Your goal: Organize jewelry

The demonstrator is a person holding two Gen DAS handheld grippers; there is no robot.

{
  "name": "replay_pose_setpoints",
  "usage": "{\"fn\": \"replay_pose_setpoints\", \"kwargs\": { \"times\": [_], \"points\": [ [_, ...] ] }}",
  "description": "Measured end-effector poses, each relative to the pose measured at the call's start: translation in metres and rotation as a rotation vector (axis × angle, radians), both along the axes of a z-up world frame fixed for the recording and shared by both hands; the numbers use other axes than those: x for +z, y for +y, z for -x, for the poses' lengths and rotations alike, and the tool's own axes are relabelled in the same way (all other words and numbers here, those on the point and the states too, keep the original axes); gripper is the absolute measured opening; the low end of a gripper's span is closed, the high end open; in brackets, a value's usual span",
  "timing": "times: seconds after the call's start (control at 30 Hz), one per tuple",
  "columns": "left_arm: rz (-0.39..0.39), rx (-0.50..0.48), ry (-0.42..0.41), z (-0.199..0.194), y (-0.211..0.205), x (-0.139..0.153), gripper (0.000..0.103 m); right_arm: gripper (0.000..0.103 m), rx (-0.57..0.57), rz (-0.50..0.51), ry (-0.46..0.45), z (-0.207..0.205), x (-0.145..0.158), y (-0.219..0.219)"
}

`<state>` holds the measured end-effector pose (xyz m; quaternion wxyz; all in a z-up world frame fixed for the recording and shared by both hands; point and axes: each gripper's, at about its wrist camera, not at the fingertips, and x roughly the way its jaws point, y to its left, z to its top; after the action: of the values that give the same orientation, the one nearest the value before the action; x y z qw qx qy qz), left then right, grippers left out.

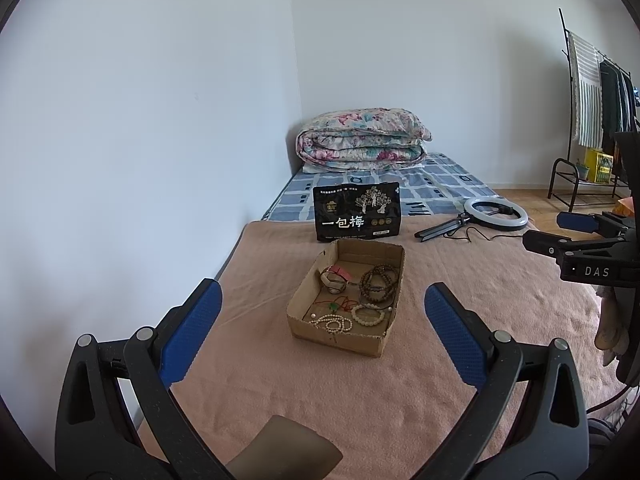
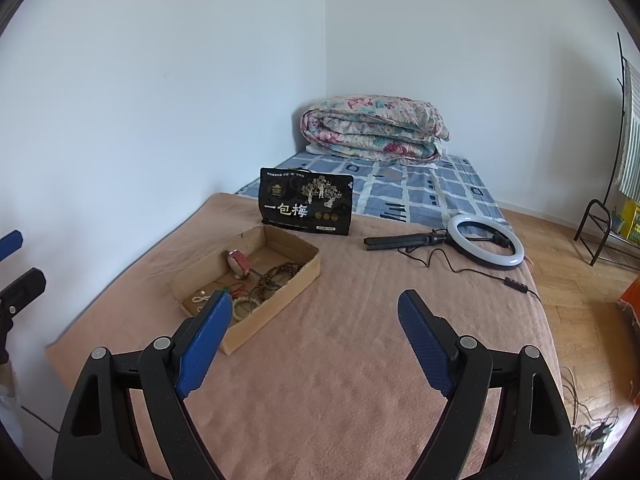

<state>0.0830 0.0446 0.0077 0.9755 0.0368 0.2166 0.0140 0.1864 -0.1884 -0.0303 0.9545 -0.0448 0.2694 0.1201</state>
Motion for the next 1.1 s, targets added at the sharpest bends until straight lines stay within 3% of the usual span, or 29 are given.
{"fn": "replay_pose_setpoints", "kwargs": {
  "times": [1.1],
  "points": [
    [0.001,0.002,0.003,-0.0006,0.0031,-0.0017,0.103,0.085,-0.003,0.001,0.008,-0.0036,-0.0041,-0.0043]
  ]
}}
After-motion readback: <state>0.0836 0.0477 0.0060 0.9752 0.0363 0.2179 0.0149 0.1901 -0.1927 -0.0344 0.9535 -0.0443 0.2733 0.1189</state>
